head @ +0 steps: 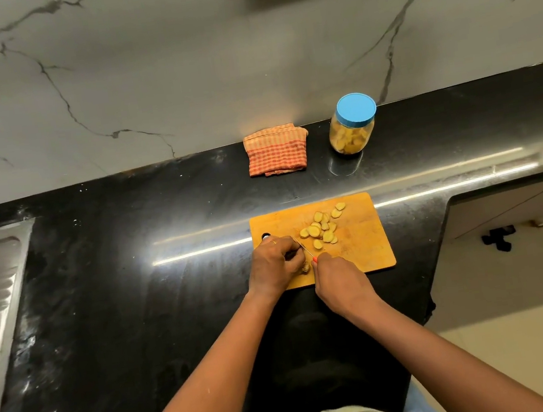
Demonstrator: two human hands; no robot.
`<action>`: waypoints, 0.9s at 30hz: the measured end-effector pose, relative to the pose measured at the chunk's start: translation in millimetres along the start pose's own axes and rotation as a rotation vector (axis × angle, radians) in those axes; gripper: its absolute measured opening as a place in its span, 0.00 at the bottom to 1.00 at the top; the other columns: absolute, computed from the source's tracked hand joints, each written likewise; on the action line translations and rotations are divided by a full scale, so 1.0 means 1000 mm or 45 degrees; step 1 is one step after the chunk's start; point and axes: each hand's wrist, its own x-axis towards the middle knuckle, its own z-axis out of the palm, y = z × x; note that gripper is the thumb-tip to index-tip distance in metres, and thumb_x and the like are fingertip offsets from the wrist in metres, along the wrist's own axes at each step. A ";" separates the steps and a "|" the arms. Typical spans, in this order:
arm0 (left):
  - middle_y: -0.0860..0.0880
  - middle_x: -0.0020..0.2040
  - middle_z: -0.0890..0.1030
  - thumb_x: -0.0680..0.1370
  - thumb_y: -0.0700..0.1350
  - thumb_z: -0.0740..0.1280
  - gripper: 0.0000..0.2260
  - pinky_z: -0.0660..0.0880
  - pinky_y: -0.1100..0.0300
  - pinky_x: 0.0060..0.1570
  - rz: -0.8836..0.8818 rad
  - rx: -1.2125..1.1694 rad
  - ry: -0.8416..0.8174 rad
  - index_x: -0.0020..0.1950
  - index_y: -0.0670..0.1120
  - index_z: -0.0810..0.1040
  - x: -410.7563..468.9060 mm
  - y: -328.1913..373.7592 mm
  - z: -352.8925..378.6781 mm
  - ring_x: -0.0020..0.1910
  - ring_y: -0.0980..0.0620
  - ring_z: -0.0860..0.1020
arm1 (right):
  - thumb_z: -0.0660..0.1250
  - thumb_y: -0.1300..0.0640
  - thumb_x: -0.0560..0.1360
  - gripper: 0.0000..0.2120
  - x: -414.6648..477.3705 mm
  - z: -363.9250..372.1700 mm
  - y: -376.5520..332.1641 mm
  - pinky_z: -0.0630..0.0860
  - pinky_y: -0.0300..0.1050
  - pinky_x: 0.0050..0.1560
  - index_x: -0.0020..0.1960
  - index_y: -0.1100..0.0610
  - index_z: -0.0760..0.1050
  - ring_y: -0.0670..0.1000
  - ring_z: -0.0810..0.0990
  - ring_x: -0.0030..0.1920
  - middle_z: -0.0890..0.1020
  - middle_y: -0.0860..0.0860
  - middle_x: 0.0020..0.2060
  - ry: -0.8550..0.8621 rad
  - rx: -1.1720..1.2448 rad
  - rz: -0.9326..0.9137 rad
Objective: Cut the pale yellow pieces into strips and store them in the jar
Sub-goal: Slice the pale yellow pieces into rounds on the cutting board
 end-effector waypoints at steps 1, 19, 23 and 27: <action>0.51 0.34 0.82 0.70 0.43 0.72 0.03 0.74 0.58 0.37 0.003 0.008 -0.002 0.37 0.45 0.82 0.000 0.000 0.000 0.36 0.53 0.75 | 0.53 0.54 0.83 0.10 0.002 -0.001 -0.001 0.69 0.44 0.37 0.54 0.57 0.71 0.55 0.80 0.45 0.80 0.55 0.47 -0.012 -0.001 0.000; 0.50 0.36 0.81 0.70 0.41 0.75 0.05 0.75 0.57 0.37 -0.035 -0.002 0.017 0.37 0.44 0.80 -0.003 0.006 -0.002 0.37 0.52 0.76 | 0.51 0.49 0.83 0.14 -0.004 0.003 0.014 0.75 0.47 0.38 0.54 0.55 0.71 0.53 0.78 0.41 0.78 0.52 0.42 0.006 0.020 0.049; 0.49 0.41 0.84 0.71 0.42 0.74 0.04 0.77 0.58 0.41 -0.055 -0.049 -0.001 0.42 0.43 0.83 0.000 0.006 -0.005 0.40 0.52 0.78 | 0.50 0.48 0.83 0.16 -0.005 0.000 0.020 0.77 0.49 0.40 0.54 0.55 0.72 0.52 0.79 0.40 0.79 0.52 0.42 0.011 0.064 0.056; 0.50 0.40 0.84 0.71 0.43 0.75 0.05 0.78 0.57 0.42 -0.065 -0.070 -0.007 0.45 0.45 0.84 -0.001 0.005 -0.012 0.40 0.53 0.78 | 0.50 0.46 0.83 0.16 -0.012 0.002 0.028 0.79 0.49 0.41 0.53 0.54 0.72 0.50 0.78 0.39 0.79 0.51 0.40 0.014 0.083 0.061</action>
